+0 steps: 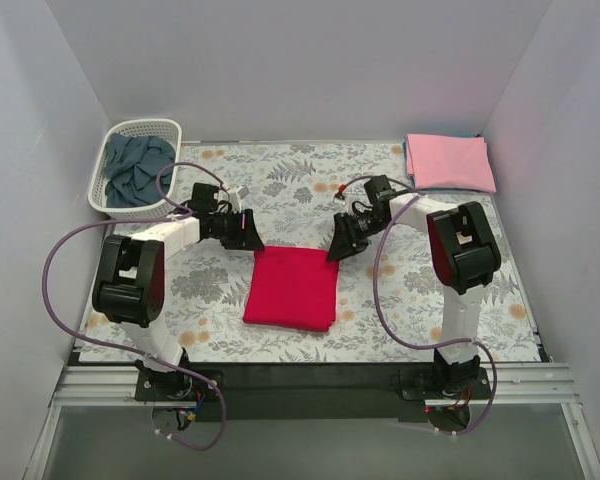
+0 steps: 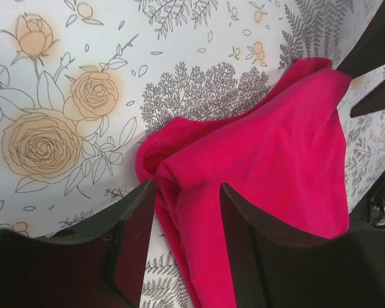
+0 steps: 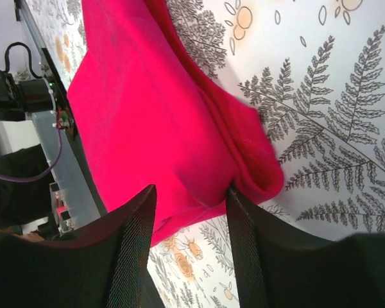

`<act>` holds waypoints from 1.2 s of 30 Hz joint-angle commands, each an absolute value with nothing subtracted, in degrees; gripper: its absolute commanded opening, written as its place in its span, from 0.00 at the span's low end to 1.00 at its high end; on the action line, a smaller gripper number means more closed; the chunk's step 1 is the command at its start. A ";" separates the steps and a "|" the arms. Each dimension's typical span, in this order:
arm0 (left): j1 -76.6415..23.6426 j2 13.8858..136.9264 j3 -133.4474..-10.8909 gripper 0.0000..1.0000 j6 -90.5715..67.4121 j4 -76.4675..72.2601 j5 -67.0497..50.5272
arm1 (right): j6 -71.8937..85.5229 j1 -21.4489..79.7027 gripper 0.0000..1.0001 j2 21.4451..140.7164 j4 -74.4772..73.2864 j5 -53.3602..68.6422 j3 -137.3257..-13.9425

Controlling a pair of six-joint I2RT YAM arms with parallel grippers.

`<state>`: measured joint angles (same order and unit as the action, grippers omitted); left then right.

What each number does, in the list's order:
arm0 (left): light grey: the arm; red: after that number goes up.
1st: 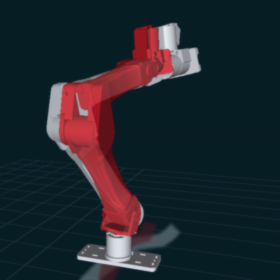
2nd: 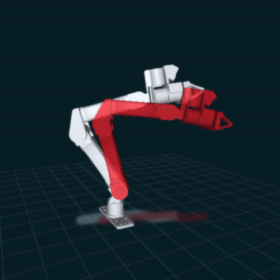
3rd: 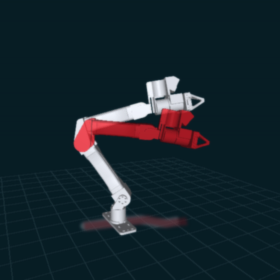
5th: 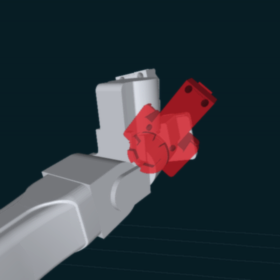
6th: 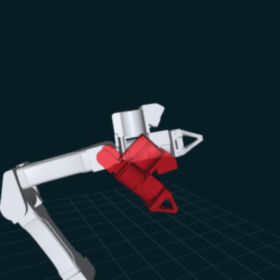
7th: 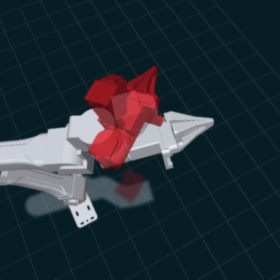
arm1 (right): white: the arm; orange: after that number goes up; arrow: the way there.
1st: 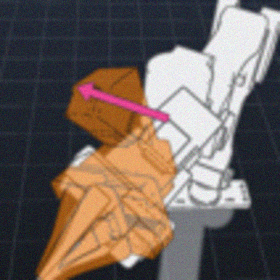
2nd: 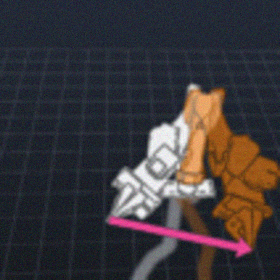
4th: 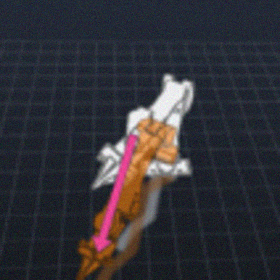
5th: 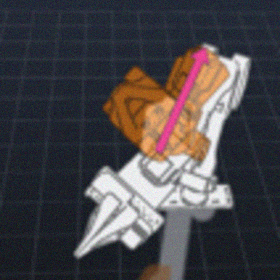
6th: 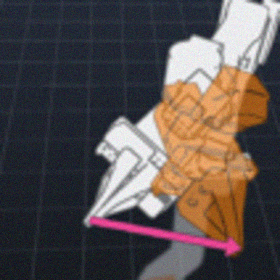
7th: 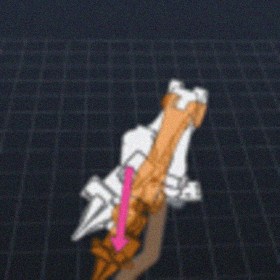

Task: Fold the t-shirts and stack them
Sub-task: Fold the tshirt

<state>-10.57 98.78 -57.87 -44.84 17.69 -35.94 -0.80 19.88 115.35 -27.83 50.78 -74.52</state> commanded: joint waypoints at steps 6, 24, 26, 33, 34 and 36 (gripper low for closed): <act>-10.46 100.72 -59.41 0.18 -45.61 17.14 -38.33 | -0.44 19.86 0.19 118.39 -27.16 47.12 -79.80; -9.14 108.19 -66.71 0.00 -47.11 8.88 -31.73 | -5.80 17.14 0.01 124.98 -27.42 36.83 -94.13; -8.96 109.24 -68.28 0.00 -47.11 9.49 -34.27 | -5.01 17.23 0.16 125.24 -27.68 38.05 -94.83; -8.00 102.23 -63.29 0.40 -48.16 12.22 -37.35 | -2.90 15.56 0.59 117.26 -30.32 39.81 -90.72; -8.00 100.65 -62.32 0.41 -48.34 12.65 -37.70 | -2.12 15.64 0.59 115.33 -30.50 40.25 -88.18; -8.00 99.58 -59.78 0.41 -49.48 13.18 -38.06 | -1.06 15.64 0.59 113.74 -30.32 42.97 -85.35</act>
<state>-8.23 105.03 -62.39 -48.34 11.77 -35.81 -2.87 16.05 119.35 -28.97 39.42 -88.14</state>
